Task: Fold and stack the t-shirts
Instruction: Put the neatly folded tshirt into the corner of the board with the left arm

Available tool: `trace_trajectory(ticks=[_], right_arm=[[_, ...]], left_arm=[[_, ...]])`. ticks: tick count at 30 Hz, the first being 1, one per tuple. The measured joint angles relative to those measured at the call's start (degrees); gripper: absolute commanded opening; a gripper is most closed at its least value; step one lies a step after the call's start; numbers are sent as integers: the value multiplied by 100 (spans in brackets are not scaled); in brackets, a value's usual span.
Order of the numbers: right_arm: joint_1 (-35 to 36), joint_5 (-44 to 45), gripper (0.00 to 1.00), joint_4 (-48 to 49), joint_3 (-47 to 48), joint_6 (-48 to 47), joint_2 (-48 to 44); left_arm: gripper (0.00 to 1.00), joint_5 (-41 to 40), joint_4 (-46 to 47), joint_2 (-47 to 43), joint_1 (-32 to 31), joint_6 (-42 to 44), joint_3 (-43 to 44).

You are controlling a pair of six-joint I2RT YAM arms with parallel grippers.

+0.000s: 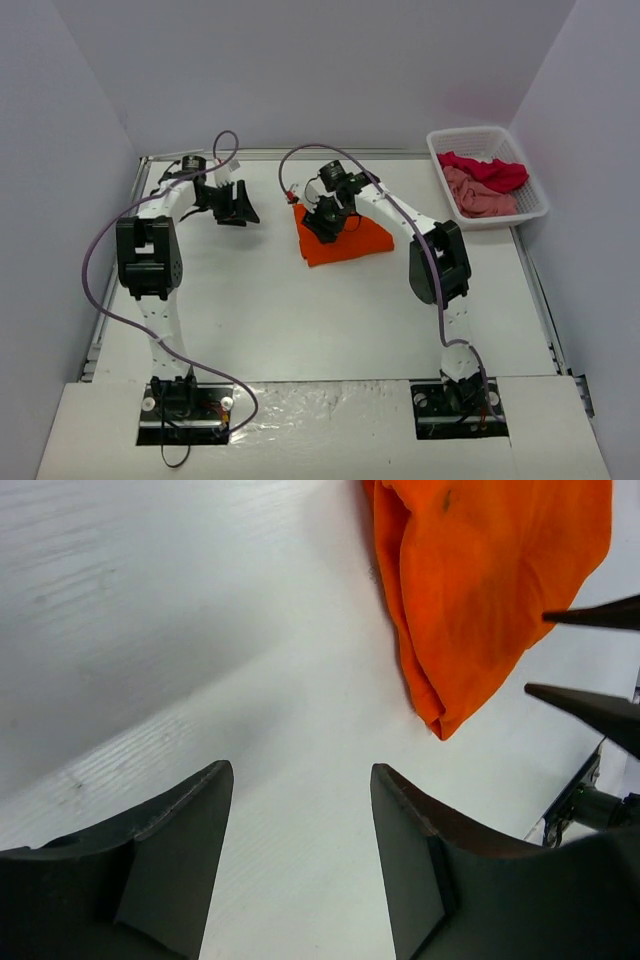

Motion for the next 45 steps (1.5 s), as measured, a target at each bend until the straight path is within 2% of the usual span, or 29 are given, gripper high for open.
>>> trace_trajectory(ticks=[4, 14, 31, 41, 43, 45], right_arm=[[356, 299, 45, 269, -654, -138, -411], [761, 962, 45, 774, -1596, -407, -651], [1244, 1427, 46, 1309, -1832, -529, -649], [1246, 1506, 46, 1617, -1928, -540, -424], [1246, 1521, 44, 1696, -1937, -540, -411], [1246, 1532, 31, 1766, -1939, -540, -398]], left_arm=[[56, 48, 173, -286, 223, -83, -216], [56, 173, 297, -328, 101, -175, -304], [56, 170, 297, -310, 103, -175, -306], [56, 166, 295, -234, 103, -168, -310], [56, 164, 295, -232, 103, -164, -310], [56, 166, 293, -232, 103, -157, -310]])
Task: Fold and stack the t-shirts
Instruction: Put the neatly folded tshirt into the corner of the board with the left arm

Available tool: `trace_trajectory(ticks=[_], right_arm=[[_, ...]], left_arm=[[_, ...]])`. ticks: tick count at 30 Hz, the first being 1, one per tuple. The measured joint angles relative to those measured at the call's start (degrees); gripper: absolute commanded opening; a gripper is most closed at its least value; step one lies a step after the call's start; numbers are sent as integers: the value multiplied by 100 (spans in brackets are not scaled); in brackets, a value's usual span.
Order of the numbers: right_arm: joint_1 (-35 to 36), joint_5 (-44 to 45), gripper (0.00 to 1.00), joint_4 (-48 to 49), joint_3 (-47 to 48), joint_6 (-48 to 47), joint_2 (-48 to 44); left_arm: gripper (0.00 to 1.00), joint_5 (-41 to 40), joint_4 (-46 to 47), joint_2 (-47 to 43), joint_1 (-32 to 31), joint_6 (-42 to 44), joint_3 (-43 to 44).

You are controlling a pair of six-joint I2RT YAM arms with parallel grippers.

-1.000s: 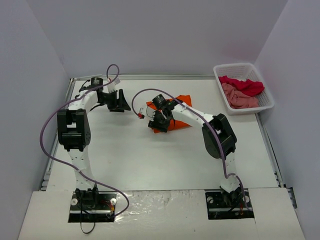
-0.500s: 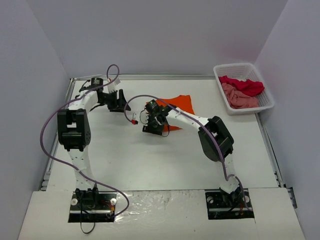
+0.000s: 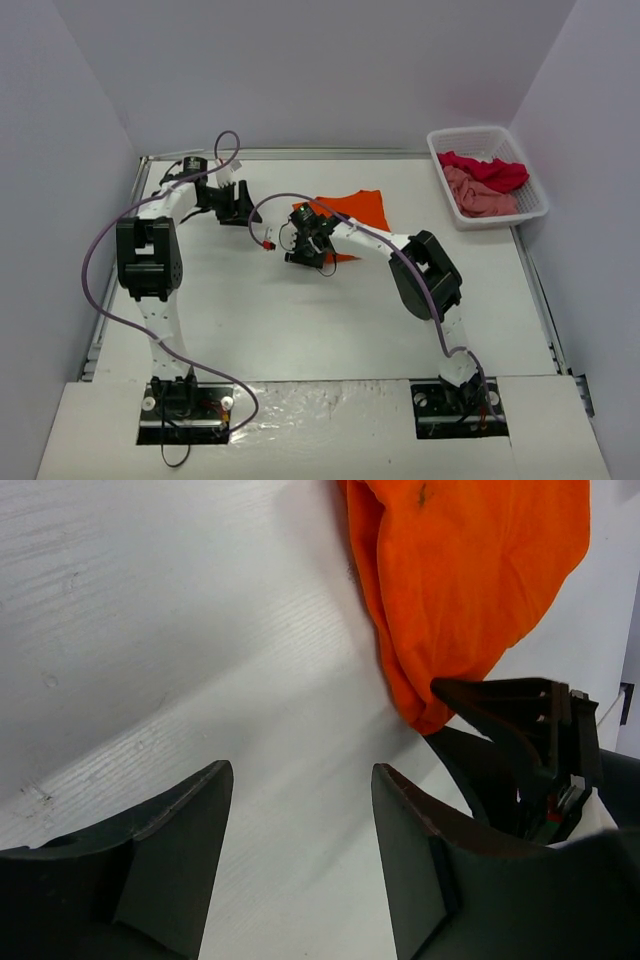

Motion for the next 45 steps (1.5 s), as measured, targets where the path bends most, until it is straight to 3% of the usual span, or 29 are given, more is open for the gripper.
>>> trace_trajectory(ticks=[2, 5, 16, 25, 32, 45], right_arm=[[0, 2, 12, 66, 2, -11, 39], [0, 33, 0, 149, 0, 0, 70], [-26, 42, 0, 131, -2, 114, 26], [-125, 37, 0, -286, 439, 308, -221], [-109, 63, 0, -354, 758, 367, -256], [72, 205, 0, -498, 1043, 424, -201]], left_arm=[[56, 0, -2, 0, 0, 4, 0], [56, 0, -2, 0, 0, 9, 0], [57, 98, 203, 68, -35, -221, -127], [56, 872, 1832, 391, -407, -2059, -667], [56, 1032, 3150, 579, -691, -3499, -1137], [56, 868, 4070, 570, -699, -4625, -1600]])
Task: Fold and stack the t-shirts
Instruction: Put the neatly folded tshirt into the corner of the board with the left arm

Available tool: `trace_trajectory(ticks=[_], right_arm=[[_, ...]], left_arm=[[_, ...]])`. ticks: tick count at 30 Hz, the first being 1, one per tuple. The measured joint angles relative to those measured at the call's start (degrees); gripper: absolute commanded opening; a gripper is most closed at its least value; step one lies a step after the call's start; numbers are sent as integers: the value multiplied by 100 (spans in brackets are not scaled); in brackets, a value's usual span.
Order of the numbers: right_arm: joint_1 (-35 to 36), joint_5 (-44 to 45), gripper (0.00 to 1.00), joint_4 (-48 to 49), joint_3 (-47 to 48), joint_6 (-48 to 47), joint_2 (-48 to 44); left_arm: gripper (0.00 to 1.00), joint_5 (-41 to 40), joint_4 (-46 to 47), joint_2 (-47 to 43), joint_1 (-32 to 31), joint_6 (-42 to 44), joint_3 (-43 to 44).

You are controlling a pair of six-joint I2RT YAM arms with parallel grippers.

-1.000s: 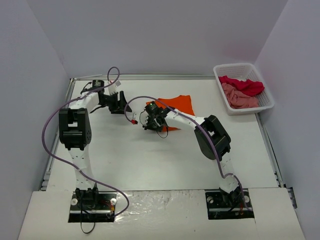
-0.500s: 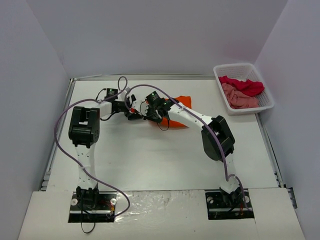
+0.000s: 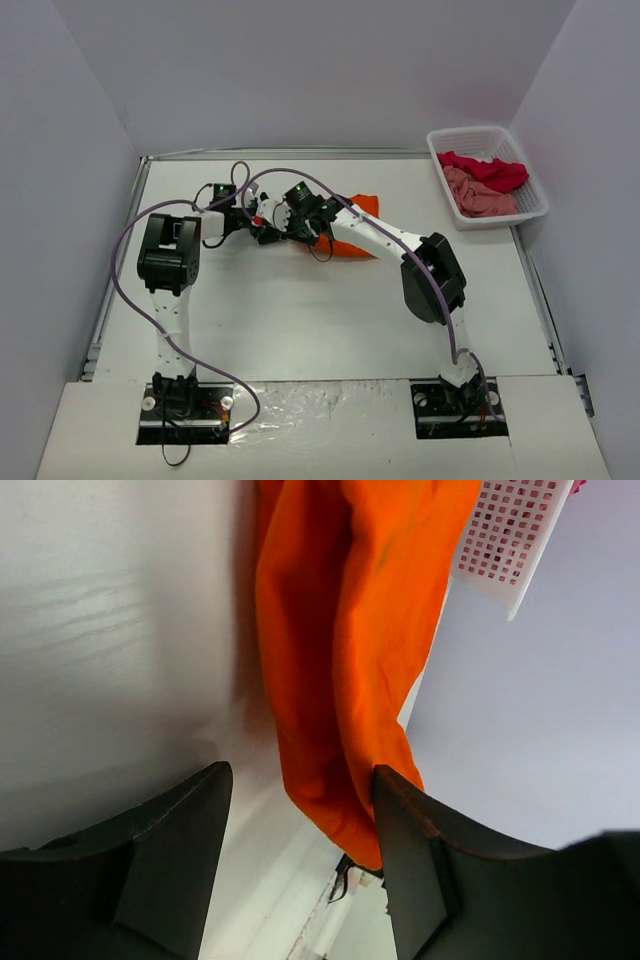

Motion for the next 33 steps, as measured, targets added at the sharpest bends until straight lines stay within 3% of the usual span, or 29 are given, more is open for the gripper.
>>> trace_trajectory(ticks=[17, 33], right_arm=[[81, 111, 0, -70, 76, 0, 223], [83, 251, 0, -85, 365, 35, 293]], left_arm=[[57, -282, 789, -170, -203, -874, -538], [57, -420, 614, -170, -376, -745, -538]])
